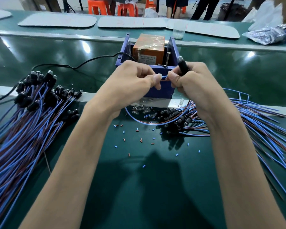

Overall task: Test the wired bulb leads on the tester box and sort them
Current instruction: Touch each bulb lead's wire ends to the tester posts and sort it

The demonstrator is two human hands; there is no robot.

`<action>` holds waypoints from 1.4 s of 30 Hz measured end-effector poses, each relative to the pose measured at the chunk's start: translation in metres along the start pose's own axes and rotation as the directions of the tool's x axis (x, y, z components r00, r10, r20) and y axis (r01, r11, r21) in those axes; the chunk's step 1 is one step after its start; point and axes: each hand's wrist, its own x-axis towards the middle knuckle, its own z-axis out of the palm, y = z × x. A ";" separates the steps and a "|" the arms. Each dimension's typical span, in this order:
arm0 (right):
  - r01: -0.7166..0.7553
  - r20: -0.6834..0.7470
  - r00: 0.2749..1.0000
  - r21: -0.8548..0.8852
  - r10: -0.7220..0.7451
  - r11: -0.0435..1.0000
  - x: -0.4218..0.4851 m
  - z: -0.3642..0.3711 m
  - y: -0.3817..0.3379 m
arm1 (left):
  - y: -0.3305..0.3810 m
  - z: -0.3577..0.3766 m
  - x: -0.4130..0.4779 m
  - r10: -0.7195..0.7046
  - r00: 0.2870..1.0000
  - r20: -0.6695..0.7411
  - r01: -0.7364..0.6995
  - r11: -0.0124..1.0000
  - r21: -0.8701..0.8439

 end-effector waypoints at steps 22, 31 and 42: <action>0.075 -0.068 0.996 0.202 -0.063 0.976 -0.007 0.004 -0.006 | 0.000 -0.002 0.006 -0.135 0.985 -0.108 0.096 0.947 -0.306; -0.028 -0.058 0.997 0.367 0.053 0.930 -0.008 -0.004 -0.010 | 0.001 0.009 0.009 -0.191 0.972 -0.138 0.102 0.869 -0.484; 0.007 -0.015 1.000 0.418 -0.001 0.909 -0.008 0.006 -0.004 | 0.011 0.026 0.007 -0.326 0.941 -0.095 0.128 0.599 -0.790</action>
